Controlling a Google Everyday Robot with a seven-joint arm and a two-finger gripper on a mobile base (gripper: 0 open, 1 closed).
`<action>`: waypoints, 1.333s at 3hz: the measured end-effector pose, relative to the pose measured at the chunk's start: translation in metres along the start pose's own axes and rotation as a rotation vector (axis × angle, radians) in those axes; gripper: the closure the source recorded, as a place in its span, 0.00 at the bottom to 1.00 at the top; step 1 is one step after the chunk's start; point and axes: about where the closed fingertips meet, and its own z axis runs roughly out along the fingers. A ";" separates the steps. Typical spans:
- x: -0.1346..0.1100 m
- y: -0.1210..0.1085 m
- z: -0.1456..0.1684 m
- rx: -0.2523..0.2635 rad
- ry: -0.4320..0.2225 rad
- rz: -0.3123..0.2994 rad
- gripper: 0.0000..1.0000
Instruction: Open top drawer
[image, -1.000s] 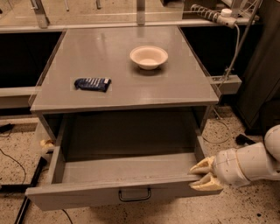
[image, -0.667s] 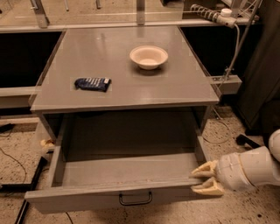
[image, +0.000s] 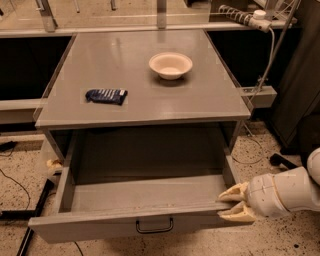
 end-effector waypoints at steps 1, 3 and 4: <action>0.000 0.000 0.000 0.000 0.000 0.000 0.36; 0.010 0.012 0.001 -0.025 -0.011 0.020 0.15; 0.032 0.049 -0.013 -0.048 -0.028 0.060 0.38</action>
Offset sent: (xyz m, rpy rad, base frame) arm -0.0287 -0.0186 -0.0283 0.0362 0.0809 0.0038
